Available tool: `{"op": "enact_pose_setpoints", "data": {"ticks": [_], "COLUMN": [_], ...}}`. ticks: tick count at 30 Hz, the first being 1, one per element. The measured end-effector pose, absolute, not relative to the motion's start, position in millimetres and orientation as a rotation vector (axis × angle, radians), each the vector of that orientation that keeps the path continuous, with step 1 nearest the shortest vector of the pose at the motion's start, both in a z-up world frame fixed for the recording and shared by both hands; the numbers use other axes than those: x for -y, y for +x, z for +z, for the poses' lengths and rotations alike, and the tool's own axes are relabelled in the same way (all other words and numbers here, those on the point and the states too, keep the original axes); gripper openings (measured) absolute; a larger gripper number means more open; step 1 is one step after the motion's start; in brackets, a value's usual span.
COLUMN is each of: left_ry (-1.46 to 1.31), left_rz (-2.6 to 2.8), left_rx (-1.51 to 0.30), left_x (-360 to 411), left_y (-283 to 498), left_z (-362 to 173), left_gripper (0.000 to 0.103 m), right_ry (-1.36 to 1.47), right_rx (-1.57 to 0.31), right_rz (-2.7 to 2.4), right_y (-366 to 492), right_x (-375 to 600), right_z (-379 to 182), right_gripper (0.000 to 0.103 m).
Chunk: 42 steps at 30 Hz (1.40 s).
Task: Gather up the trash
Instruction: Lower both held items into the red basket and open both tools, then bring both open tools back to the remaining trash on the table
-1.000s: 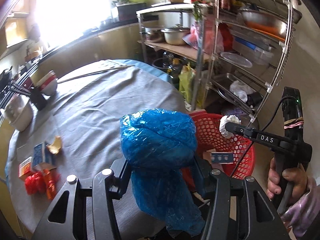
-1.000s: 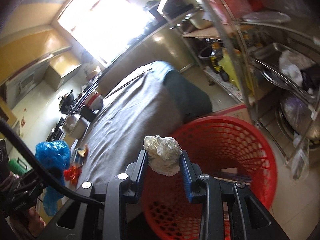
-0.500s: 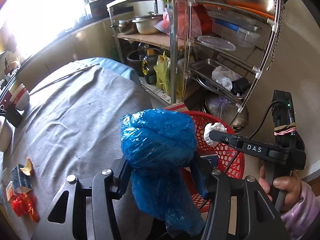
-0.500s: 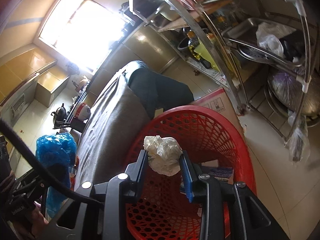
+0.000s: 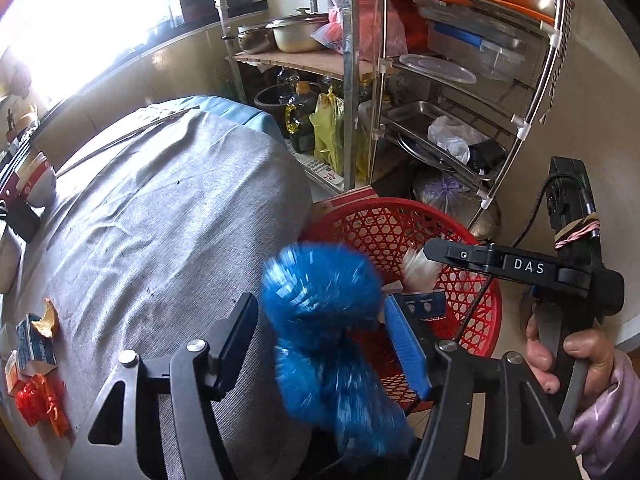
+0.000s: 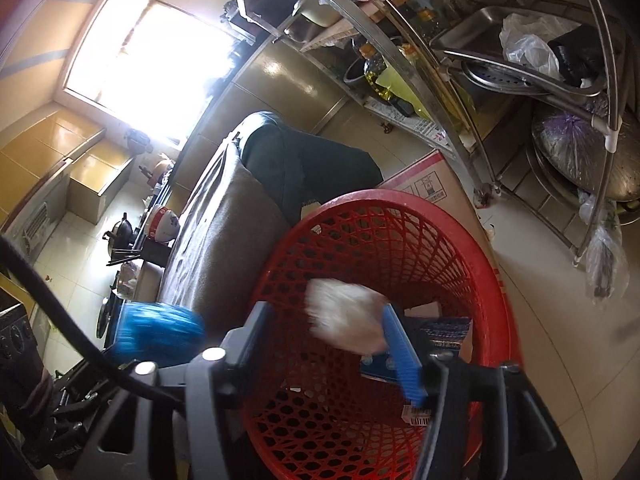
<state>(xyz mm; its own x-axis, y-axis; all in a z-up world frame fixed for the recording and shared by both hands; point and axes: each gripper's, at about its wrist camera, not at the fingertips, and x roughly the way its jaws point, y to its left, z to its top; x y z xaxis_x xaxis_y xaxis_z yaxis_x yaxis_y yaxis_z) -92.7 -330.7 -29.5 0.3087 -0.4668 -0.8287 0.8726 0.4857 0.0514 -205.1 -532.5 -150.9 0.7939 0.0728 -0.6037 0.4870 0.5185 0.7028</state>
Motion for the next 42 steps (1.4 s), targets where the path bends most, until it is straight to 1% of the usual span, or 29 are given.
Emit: {"op": "enact_pose_setpoints", "data": {"ticks": [13, 20, 26, 35, 42], "left_ry": [0.481, 0.413, 0.346, 0.263, 0.203], "left_rz": [-0.921, -0.873, -0.814, -0.642, -0.482], "left_rx": [-0.867, -0.864, -0.846, -0.802, -0.796], "left_x": [302, 270, 235, 170, 104], "left_y": [-81, -69, -57, -30, -9], "left_z": [-25, -18, -8, 6, -2], "left_gripper": [0.068, 0.068, 0.068, 0.069, 0.07], "right_ry": [0.95, 0.918, 0.889, 0.811, 0.714], "right_rx": [-0.648, -0.656, -0.669, -0.664, -0.675], "right_rz": [-0.26, -0.248, -0.224, -0.159, -0.083], "right_y": [-192, -185, -176, -152, -126], "right_x": [513, 502, 489, 458, 420], "right_z": [-136, -127, -118, -87, -63], "right_gripper": [0.063, 0.063, 0.063, 0.063, 0.063]}}
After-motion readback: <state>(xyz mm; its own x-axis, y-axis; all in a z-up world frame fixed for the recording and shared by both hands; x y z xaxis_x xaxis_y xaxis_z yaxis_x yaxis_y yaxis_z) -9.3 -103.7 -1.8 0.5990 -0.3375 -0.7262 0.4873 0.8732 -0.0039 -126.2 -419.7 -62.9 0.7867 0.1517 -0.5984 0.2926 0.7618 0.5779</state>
